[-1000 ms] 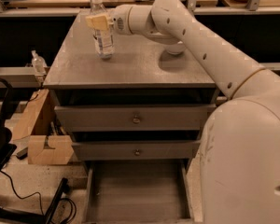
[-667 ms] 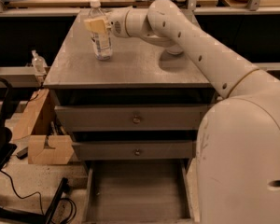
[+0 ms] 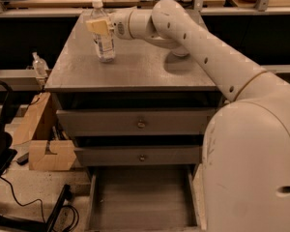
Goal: Pick blue plastic bottle from bottom drawer and place on counter
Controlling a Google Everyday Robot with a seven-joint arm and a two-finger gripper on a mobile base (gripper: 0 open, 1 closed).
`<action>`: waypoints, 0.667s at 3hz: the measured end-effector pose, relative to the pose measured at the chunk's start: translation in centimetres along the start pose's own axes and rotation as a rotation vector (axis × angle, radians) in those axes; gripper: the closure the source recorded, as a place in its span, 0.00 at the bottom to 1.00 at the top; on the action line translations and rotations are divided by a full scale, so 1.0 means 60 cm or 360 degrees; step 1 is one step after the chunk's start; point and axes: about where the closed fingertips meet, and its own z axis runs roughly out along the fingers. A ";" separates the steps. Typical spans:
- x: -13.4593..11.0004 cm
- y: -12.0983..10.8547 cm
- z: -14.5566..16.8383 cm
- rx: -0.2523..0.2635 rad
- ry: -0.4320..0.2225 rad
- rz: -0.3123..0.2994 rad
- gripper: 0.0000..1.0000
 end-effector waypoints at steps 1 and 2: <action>0.000 0.002 0.002 -0.0004 0.0001 0.0001 0.40; 0.000 0.002 0.002 -0.0004 0.0001 0.0001 0.16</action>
Offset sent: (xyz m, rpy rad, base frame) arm -0.0003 0.0016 -0.0005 0.0001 0.0008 0.0022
